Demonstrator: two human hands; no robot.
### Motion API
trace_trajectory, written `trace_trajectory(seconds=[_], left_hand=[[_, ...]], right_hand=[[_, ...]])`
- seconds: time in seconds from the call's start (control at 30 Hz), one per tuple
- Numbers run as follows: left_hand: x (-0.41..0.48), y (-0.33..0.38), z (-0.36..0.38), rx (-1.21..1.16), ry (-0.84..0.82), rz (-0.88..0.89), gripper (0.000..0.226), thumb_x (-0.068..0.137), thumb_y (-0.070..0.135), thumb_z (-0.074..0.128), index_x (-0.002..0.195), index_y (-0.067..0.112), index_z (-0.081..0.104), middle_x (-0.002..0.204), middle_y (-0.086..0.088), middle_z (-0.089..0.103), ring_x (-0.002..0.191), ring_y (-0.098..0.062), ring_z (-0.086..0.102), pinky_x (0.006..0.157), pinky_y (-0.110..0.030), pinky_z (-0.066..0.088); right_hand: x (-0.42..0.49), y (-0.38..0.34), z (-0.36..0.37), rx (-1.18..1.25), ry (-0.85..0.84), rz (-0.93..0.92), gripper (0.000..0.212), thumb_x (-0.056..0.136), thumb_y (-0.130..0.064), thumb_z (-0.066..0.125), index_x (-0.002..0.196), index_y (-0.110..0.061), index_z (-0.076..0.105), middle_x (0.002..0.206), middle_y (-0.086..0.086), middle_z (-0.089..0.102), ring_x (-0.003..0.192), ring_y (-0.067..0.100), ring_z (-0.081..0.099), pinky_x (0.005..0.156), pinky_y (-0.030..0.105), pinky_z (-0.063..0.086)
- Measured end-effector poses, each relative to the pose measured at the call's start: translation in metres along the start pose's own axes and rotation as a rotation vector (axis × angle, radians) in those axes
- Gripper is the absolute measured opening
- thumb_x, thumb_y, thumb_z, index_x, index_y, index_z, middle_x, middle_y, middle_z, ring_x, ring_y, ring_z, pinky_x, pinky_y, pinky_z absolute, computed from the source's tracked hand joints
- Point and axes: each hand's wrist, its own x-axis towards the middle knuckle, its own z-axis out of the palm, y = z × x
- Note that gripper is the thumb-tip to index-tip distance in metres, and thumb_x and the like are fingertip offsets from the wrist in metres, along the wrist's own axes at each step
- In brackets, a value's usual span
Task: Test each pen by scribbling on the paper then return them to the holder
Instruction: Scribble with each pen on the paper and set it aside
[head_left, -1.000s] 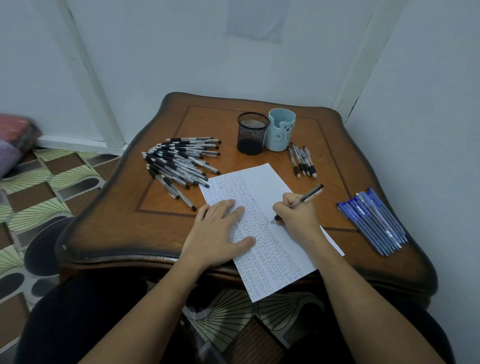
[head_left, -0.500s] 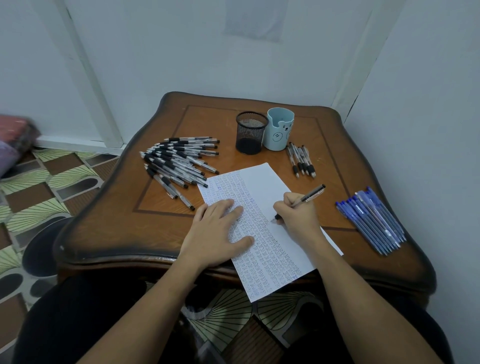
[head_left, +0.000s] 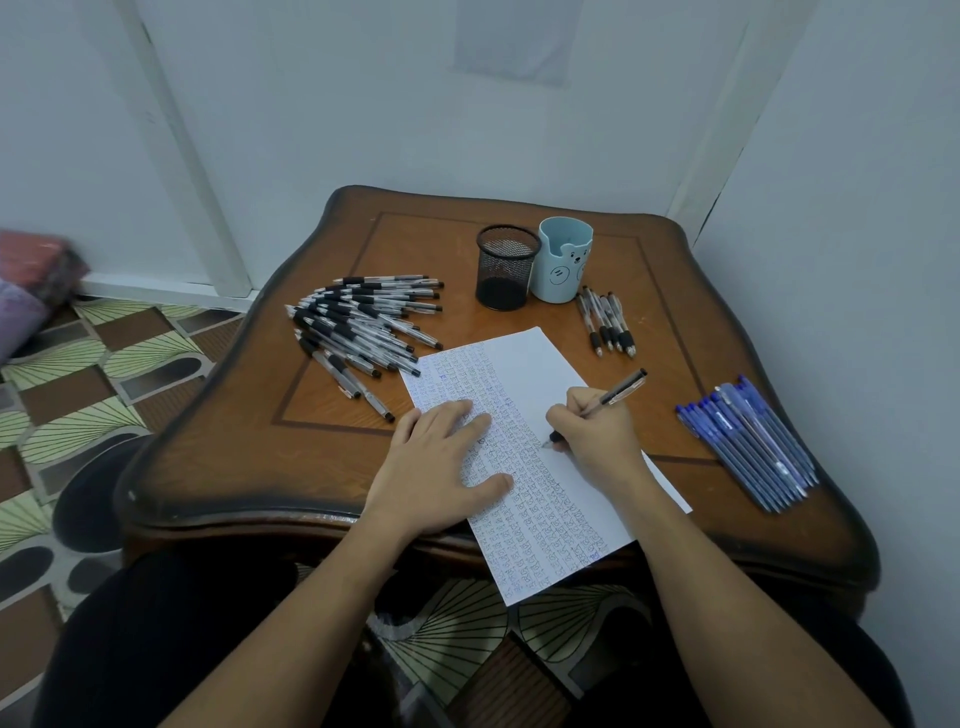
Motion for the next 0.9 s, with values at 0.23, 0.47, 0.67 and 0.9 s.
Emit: trace_trajectory(seconds=[0.23, 0.47, 0.67, 0.9], left_hand=[[0.0, 0.0, 0.0, 0.004, -0.005, 0.002, 0.092, 0.072, 0.081, 0.018, 0.149, 0.033, 0.029, 0.158, 0.008, 0.019, 0.144, -0.008, 0.009, 0.117, -0.037, -0.006], [0.0, 0.0, 0.0, -0.005, 0.002, 0.004, 0.092, 0.072, 0.08, 0.019, 0.149, 0.032, 0.031, 0.158, 0.007, 0.02, 0.144, -0.008, 0.01, 0.117, -0.037, -0.006], [0.0, 0.001, -0.001, 0.007, -0.007, 0.002, 0.093, 0.071, 0.081, 0.017, 0.15, 0.032, 0.029, 0.158, 0.008, 0.019, 0.143, -0.007, 0.008, 0.117, -0.036, -0.007], [-0.001, 0.001, -0.001, 0.01, -0.012, -0.005, 0.093, 0.071, 0.08, 0.017, 0.15, 0.033, 0.028, 0.158, 0.008, 0.018, 0.144, -0.007, 0.007, 0.116, -0.035, -0.008]], right_hand=[[0.004, -0.009, -0.006, 0.086, 0.096, 0.068, 0.037, 0.089, 0.005, 0.056, 0.059, -0.011, 0.042, 0.054, 0.002, 0.044, 0.046, 0.009, 0.05, 0.046, 0.024, 0.049], [0.005, -0.011, -0.006, 0.162, 0.092, 0.155, 0.034, 0.097, -0.009, 0.057, 0.064, -0.01, 0.055, 0.056, 0.0, 0.055, 0.051, 0.009, 0.054, 0.056, 0.028, 0.051], [0.003, -0.019, -0.007, 0.204, 0.132, 0.163, 0.039, 0.104, -0.024, 0.048, 0.066, -0.018, 0.055, 0.052, 0.005, 0.051, 0.046, 0.013, 0.044, 0.051, 0.029, 0.04], [0.002, -0.023, -0.007, 0.069, 0.069, 0.174, 0.033, 0.107, -0.042, 0.032, 0.11, -0.024, 0.059, 0.056, 0.004, 0.05, 0.047, 0.012, 0.046, 0.048, 0.026, 0.039]])
